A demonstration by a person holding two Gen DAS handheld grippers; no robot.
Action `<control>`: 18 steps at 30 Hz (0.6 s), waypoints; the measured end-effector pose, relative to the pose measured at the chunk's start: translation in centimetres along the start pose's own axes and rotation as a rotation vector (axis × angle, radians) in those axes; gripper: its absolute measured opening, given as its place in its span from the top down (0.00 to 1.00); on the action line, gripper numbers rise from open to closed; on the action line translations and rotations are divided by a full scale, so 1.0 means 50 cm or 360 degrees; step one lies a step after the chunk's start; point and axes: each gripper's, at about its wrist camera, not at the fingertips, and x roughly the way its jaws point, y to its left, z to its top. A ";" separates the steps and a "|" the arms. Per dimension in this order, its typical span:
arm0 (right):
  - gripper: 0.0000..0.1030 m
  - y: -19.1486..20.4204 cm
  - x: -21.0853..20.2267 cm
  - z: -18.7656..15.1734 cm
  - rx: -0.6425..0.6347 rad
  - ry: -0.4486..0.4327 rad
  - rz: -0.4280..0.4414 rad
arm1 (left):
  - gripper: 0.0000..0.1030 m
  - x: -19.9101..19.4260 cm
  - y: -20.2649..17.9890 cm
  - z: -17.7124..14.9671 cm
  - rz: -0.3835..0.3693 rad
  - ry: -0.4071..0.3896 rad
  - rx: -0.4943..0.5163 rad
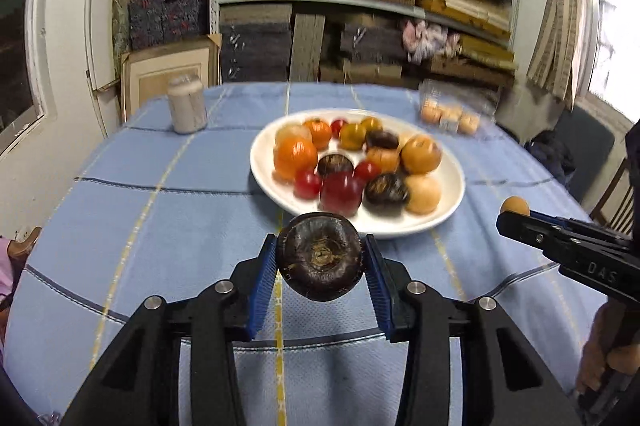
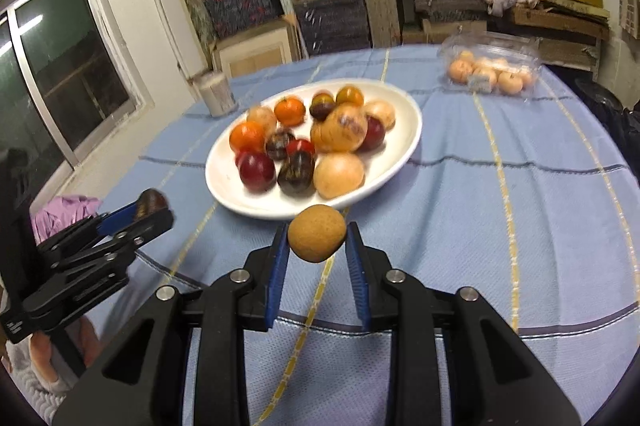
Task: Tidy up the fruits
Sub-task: 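Place the brown fruit on the plate with the left tool while the right tool places the tan fruit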
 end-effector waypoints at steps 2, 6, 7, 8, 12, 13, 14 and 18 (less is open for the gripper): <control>0.73 0.003 -0.024 0.017 0.0004 -0.0050 0.0022 | 0.58 -0.017 -0.003 0.024 0.0008 -0.0027 0.0019; 0.73 0.022 -0.062 0.098 -0.0064 -0.0137 0.0021 | 0.58 -0.021 -0.001 0.102 0.0013 -0.0069 0.0032; 0.73 0.026 -0.065 0.121 -0.0070 -0.0151 0.0025 | 0.58 -0.016 -0.001 0.128 -0.0001 -0.0077 0.0026; 0.73 0.032 -0.066 0.146 -0.0078 -0.0157 0.0034 | 0.58 -0.009 -0.004 0.148 -0.0005 -0.0083 0.0024; 0.73 0.045 -0.028 0.232 -0.0081 -0.0160 0.0041 | 0.58 0.049 -0.022 0.211 -0.0006 -0.0059 0.0035; 0.73 0.043 -0.007 0.246 -0.0066 -0.0142 0.0048 | 0.58 0.072 -0.025 0.219 -0.0010 -0.0036 0.0037; 0.73 0.042 0.009 0.255 -0.0056 -0.0128 0.0046 | 0.58 0.105 -0.030 0.223 -0.0011 -0.0005 0.0036; 0.73 0.014 0.118 0.276 -0.0011 -0.0009 -0.0004 | 0.58 0.196 -0.036 0.206 -0.0022 0.0100 0.0038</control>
